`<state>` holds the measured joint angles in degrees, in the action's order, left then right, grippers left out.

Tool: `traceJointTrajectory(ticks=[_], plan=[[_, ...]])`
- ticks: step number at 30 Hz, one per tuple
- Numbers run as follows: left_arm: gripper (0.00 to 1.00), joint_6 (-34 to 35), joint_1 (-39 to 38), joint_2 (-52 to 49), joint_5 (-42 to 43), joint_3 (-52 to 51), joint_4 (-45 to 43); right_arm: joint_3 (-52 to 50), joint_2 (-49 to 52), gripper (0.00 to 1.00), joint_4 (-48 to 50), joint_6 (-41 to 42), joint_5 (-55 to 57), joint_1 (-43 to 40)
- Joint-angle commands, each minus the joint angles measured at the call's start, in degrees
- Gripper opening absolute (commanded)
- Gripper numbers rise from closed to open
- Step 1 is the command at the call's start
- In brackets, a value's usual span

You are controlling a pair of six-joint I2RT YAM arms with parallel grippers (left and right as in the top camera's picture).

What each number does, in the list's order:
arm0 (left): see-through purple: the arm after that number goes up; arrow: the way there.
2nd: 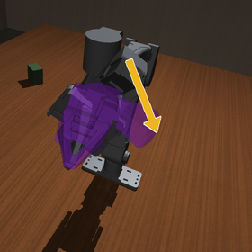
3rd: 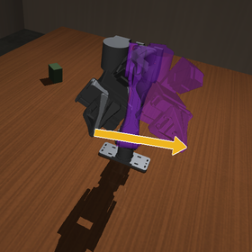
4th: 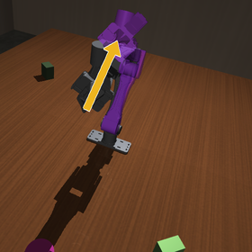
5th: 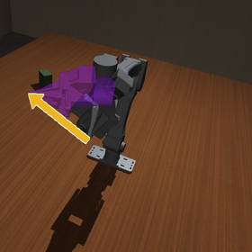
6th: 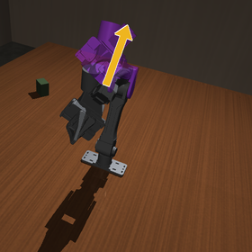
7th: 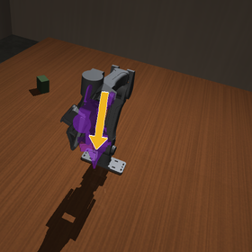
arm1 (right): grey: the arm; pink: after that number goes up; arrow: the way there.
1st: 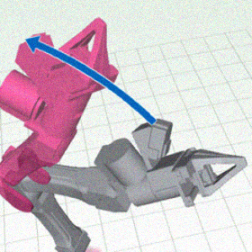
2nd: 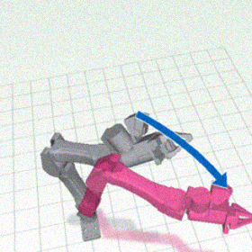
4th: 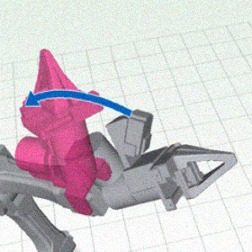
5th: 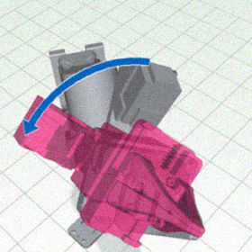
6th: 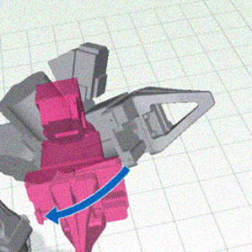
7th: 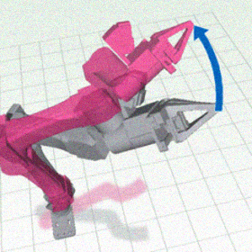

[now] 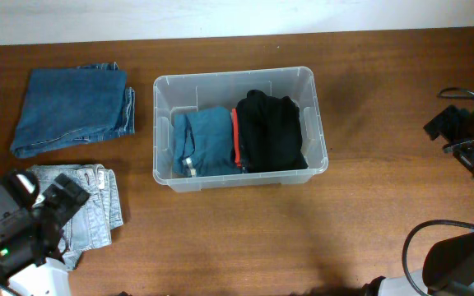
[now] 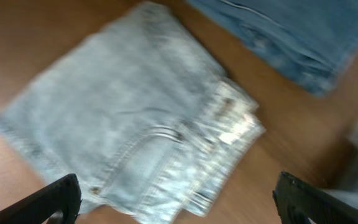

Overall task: Pack container
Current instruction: 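Move the left gripper down onto the light-grey jeans at front left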

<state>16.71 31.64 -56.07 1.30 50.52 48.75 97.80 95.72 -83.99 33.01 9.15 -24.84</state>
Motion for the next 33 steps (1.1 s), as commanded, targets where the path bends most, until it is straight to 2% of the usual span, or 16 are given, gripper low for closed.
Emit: traceJointTrajectory(ticks=[1, 24, 33], plan=[[0.99, 1.0, 2.9, -2.2, -7.0, 0.4, 0.1, -0.2, -0.7, 0.99, 0.0, 0.5, 0.3, -0.3], [0.99, 1.0, 3.4, -32.5, -3.8, -0.8, -8.9, -0.2, -0.7, 0.99, 0.0, 0.5, 0.3, -0.3], [0.99, 0.2, 3.3, -38.1, -2.2, -0.8, -9.8, -0.2, -0.7, 0.98, 0.0, 0.5, 0.3, -0.3]])
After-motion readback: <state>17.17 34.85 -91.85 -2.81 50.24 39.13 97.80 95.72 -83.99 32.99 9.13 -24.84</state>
